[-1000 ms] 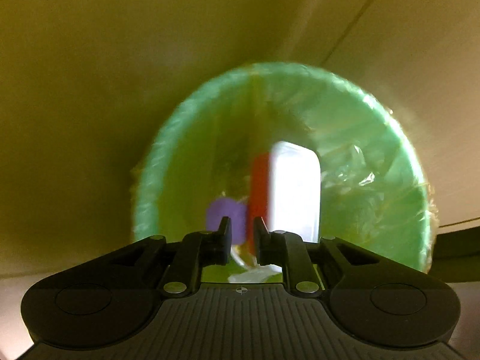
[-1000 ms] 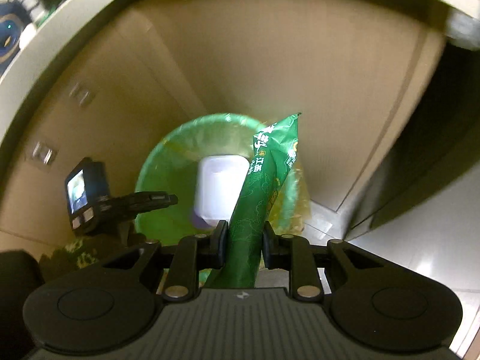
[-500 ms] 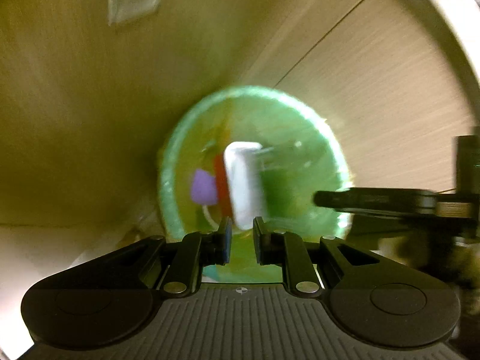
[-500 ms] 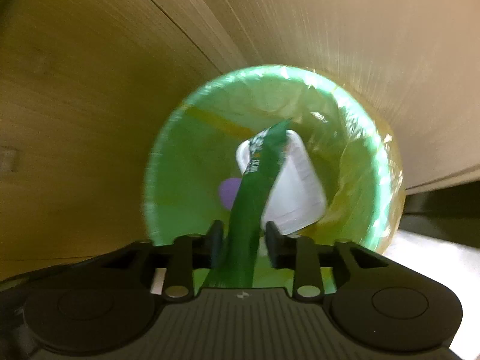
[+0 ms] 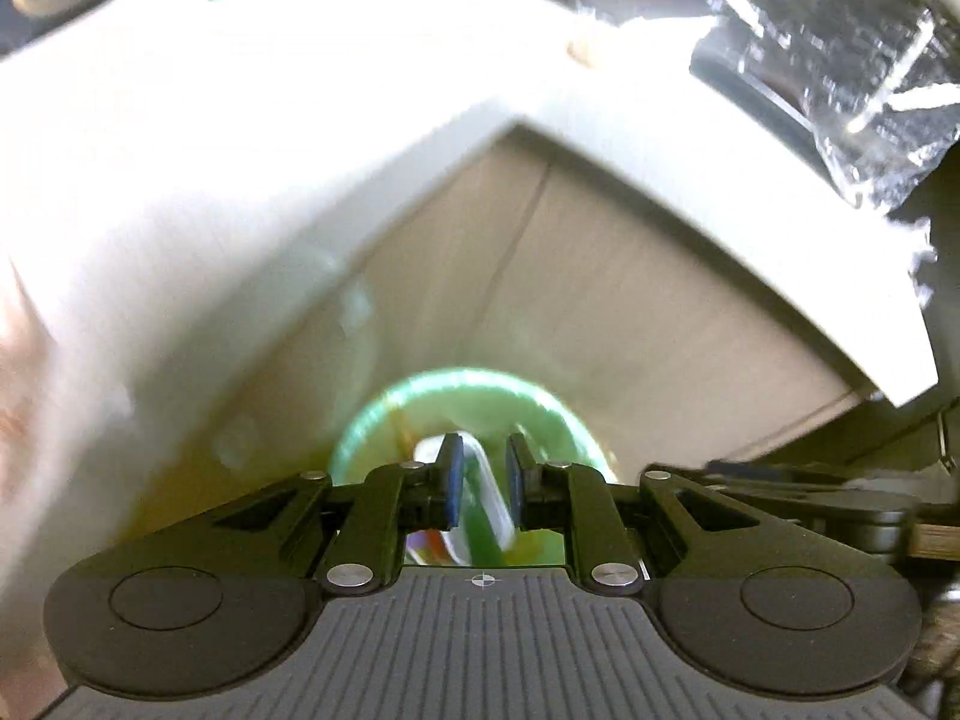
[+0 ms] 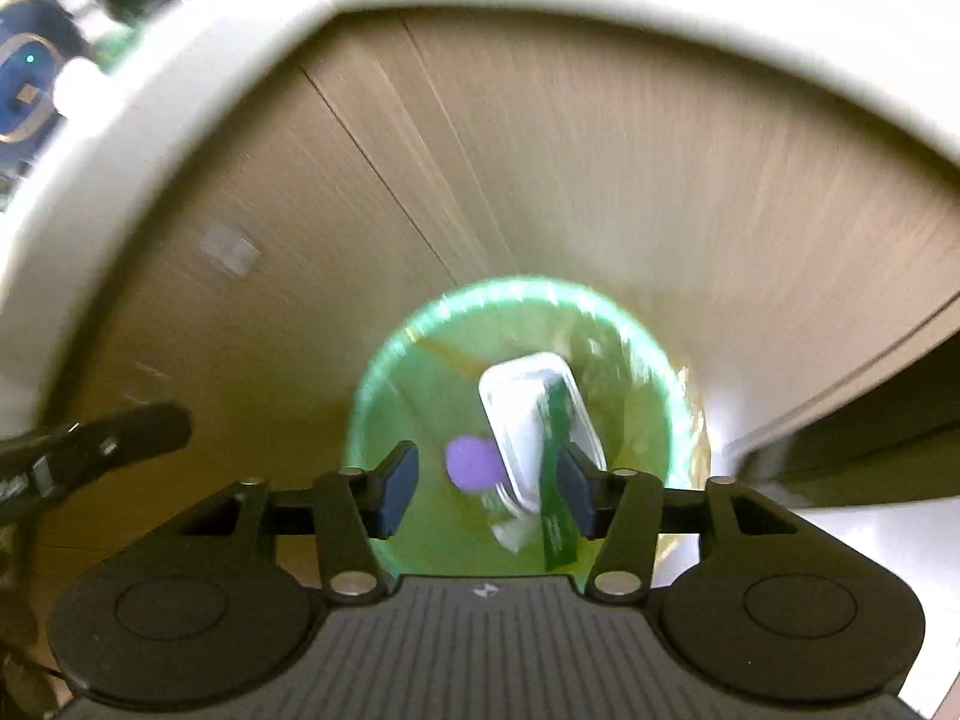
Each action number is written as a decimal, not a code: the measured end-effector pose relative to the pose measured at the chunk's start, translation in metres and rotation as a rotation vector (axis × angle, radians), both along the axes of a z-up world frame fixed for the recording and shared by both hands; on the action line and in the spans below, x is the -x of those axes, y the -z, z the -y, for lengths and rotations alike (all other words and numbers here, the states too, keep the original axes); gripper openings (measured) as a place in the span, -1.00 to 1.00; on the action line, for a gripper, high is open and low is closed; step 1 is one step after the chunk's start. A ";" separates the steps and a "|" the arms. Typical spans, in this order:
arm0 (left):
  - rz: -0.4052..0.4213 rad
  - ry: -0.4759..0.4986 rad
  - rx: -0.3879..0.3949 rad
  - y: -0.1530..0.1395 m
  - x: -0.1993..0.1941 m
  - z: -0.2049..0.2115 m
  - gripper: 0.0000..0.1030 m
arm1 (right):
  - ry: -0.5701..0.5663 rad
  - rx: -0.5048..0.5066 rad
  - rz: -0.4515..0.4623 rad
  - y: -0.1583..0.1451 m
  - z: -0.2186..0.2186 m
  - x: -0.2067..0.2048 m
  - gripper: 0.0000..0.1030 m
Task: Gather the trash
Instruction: 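Move the right gripper to the garlic bulb and grasp it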
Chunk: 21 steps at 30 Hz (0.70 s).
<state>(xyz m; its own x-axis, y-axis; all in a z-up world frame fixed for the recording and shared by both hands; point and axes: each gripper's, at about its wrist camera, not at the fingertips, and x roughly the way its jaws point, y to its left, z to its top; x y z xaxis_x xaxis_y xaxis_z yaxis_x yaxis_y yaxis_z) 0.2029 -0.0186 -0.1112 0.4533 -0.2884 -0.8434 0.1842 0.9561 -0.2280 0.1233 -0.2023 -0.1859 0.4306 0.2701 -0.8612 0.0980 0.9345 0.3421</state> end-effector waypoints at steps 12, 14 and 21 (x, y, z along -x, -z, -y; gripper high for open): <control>0.198 -0.152 -0.032 -0.065 -0.007 -0.061 -0.65 | -0.097 0.020 0.331 -0.123 -0.054 -0.028 0.18; 0.212 -0.197 -0.039 -0.069 -0.010 -0.083 -0.65 | -0.135 0.027 0.362 -0.137 -0.071 -0.040 0.19; 0.197 -0.328 -0.017 -0.066 -0.030 -0.155 -0.65 | -0.263 0.077 0.407 -0.156 -0.154 -0.087 0.23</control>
